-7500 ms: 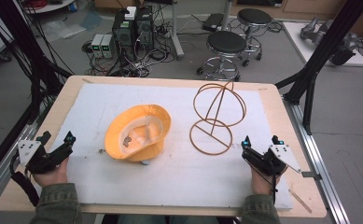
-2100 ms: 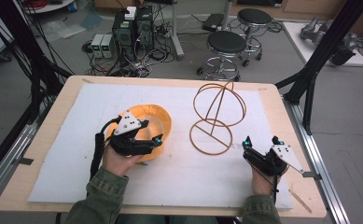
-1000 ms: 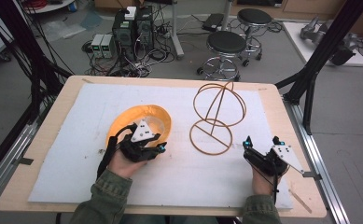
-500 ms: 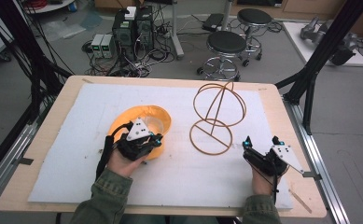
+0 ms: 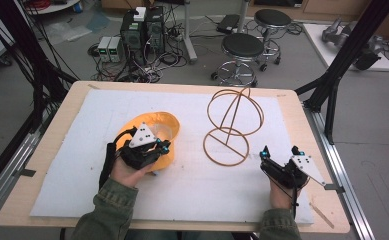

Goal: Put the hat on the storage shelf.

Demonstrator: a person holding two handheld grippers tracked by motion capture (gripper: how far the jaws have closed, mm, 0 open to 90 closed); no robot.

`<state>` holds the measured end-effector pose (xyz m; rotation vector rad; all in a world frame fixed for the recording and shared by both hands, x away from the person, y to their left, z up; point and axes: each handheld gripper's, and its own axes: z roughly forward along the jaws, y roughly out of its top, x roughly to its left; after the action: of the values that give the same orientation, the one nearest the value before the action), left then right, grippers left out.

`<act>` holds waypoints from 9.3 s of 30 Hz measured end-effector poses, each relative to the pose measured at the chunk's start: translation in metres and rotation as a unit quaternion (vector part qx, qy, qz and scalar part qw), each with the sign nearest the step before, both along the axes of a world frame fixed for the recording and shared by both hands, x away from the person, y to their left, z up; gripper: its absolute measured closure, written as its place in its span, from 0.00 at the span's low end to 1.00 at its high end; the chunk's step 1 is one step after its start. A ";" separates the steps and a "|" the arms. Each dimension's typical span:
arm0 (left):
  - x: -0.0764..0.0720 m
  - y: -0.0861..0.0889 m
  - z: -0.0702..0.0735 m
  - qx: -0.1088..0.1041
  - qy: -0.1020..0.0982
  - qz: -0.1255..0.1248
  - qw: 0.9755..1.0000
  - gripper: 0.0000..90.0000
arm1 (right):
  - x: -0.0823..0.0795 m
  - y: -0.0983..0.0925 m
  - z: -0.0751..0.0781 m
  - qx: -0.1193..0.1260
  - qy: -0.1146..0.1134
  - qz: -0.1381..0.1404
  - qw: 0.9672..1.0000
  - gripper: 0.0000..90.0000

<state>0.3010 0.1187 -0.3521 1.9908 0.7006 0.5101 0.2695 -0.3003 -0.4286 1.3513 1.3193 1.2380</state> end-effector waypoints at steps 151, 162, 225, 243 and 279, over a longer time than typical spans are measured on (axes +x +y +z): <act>-0.017 0.035 0.085 -0.249 -0.057 0.024 0.966 0.89 | -0.065 0.179 0.081 -0.057 -0.132 0.362 0.921 0.94; -0.018 0.046 0.077 -0.242 -0.070 0.046 0.967 0.72 | -0.064 0.161 0.094 -0.021 -0.144 0.347 0.927 0.94; -0.037 0.137 -0.023 -0.145 -0.118 0.236 0.954 0.42 | -0.081 0.078 0.191 0.022 -0.247 0.213 0.945 0.94; -0.042 0.165 -0.048 -0.136 -0.125 0.313 0.932 0.37 | -0.084 0.047 0.213 0.032 -0.269 0.160 0.949 0.94; -0.043 0.174 -0.066 -0.129 -0.109 0.329 0.929 0.34 | 0.001 0.052 0.218 -0.013 -0.192 0.101 0.976 0.93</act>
<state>0.2582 0.2924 -0.4182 1.3931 1.2286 0.9629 0.2706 -0.2480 -0.2105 0.9132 1.2091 1.5251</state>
